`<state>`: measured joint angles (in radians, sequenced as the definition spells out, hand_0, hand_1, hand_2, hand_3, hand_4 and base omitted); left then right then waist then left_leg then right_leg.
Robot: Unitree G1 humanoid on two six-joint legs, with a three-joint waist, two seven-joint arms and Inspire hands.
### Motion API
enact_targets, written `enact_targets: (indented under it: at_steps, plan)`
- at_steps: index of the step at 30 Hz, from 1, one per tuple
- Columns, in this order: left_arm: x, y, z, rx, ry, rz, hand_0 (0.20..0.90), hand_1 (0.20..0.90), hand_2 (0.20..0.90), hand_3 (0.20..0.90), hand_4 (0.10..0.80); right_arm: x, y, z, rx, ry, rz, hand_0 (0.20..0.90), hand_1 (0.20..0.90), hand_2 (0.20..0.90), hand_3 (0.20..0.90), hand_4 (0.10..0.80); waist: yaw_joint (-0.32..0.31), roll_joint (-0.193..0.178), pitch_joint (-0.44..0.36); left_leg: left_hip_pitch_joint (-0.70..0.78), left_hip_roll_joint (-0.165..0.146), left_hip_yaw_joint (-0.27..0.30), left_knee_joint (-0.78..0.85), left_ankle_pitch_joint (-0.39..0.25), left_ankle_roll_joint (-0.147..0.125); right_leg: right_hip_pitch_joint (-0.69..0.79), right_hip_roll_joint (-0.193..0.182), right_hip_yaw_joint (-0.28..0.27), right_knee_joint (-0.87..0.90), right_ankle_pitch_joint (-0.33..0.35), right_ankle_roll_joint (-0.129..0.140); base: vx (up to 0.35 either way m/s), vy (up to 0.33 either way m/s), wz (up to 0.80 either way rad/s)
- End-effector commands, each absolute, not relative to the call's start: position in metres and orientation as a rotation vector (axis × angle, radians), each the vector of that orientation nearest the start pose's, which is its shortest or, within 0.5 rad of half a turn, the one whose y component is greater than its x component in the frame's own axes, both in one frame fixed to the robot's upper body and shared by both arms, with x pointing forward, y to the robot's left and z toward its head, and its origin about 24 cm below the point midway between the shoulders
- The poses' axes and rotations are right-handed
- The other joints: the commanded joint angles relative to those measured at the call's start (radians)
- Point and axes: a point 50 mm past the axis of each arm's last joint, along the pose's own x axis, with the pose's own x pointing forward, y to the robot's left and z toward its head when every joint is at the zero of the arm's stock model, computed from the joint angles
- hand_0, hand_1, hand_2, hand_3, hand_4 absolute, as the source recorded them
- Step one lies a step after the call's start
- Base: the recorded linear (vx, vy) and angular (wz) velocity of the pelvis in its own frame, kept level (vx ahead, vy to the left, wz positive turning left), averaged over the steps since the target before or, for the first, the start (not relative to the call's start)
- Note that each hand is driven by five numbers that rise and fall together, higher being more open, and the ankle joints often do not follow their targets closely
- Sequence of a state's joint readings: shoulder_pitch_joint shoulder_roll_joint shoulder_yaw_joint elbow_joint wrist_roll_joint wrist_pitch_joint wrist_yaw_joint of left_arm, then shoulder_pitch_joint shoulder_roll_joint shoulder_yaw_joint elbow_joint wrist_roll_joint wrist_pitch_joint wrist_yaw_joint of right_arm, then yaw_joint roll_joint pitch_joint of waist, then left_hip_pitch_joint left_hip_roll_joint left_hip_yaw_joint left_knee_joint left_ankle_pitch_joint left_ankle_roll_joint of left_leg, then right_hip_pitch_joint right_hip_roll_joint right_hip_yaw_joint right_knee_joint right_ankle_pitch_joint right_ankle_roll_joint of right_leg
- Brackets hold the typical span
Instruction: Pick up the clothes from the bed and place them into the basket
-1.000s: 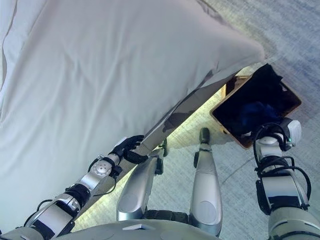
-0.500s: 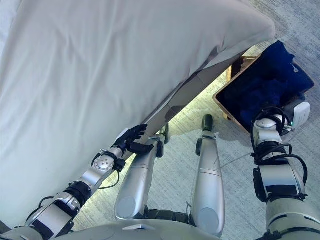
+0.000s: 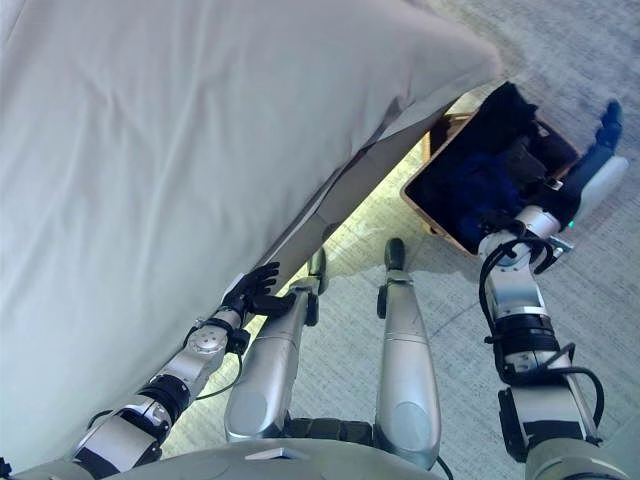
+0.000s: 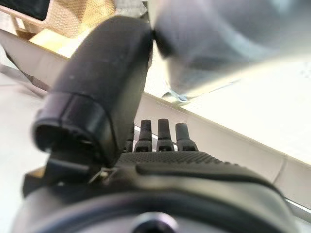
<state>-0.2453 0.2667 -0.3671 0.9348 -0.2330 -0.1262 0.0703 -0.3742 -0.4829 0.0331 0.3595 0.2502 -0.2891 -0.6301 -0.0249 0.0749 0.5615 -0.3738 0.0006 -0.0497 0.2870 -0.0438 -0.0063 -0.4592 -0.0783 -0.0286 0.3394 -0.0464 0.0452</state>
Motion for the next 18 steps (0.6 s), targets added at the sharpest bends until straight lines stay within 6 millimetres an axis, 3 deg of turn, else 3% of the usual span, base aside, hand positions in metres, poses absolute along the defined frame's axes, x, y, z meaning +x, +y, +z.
enact_targets:
  at_steps: [1,7,9,10,12,14,18]
  plan:
    - [0.213,0.218,-0.099,0.310,0.679,-0.020,0.900,0.900,0.900,0.900,0.800,0.303,-0.254,0.095,0.002,-0.303,-0.342,0.900,0.900,0.900,0.900,0.800,0.016,-0.090,-0.137,0.084,-0.039,0.051,-0.037,0.000,0.005,0.152,-0.011,-0.056,-0.121,0.053,-0.004,0.138,0.137,0.02]
    - [0.189,0.216,-0.115,0.314,0.761,-0.038,0.900,0.900,0.900,0.900,0.800,0.262,-0.233,-0.012,-0.038,0.123,-0.124,0.900,0.900,0.900,0.900,0.800,0.039,-0.111,-0.277,0.267,-0.040,0.057,-0.178,0.006,0.003,0.338,-0.023,-0.090,-0.266,0.090,0.023,0.202,0.132,0.09]
    - [0.179,0.217,-0.121,0.315,0.797,-0.038,0.900,0.900,0.900,0.900,0.800,0.240,-0.232,-0.052,-0.061,0.324,-0.074,0.900,0.900,0.900,0.900,0.800,0.051,-0.114,-0.314,0.305,-0.040,0.056,-0.202,0.003,0.005,0.374,-0.027,-0.104,-0.291,0.096,0.031,0.199,0.113,0.11]
    - [0.168,0.221,-0.128,0.318,0.844,-0.028,0.900,0.900,0.900,0.900,0.800,0.214,-0.234,-0.084,-0.088,0.503,-0.059,0.900,0.900,0.900,0.900,0.800,0.063,-0.116,-0.347,0.334,-0.039,0.056,-0.221,0.002,0.009,0.397,-0.029,-0.116,-0.299,0.098,0.035,0.204,0.091,0.16]
    - [0.156,0.227,-0.135,0.318,0.899,-0.007,0.900,0.900,0.900,0.900,0.800,0.187,-0.237,-0.109,-0.134,0.658,-0.062,0.900,0.900,0.900,0.900,0.800,0.072,-0.116,-0.374,0.359,-0.036,0.056,-0.236,0.000,0.013,0.419,-0.030,-0.124,-0.300,0.093,0.037,0.170,0.054,0.09]
    - [0.150,0.232,-0.137,0.317,0.926,0.007,0.900,0.900,0.900,0.900,0.800,0.174,-0.240,-0.118,-0.162,0.714,-0.092,0.900,0.900,0.900,0.900,0.800,0.076,-0.117,-0.385,0.374,-0.035,0.054,-0.243,-0.001,0.015,0.432,-0.029,-0.126,-0.297,0.088,0.037,0.103,0.022,0.12]
    - [0.116,0.244,-0.149,0.254,1.047,0.068,0.900,0.900,0.900,0.900,0.800,0.143,-0.245,-0.130,-0.189,0.773,-0.223,0.900,0.900,0.900,0.900,0.800,0.066,-0.108,-0.419,0.426,-0.028,0.048,-0.287,0.003,0.024,0.477,-0.017,-0.116,-0.285,0.063,0.035,0.089,0.038,0.04]
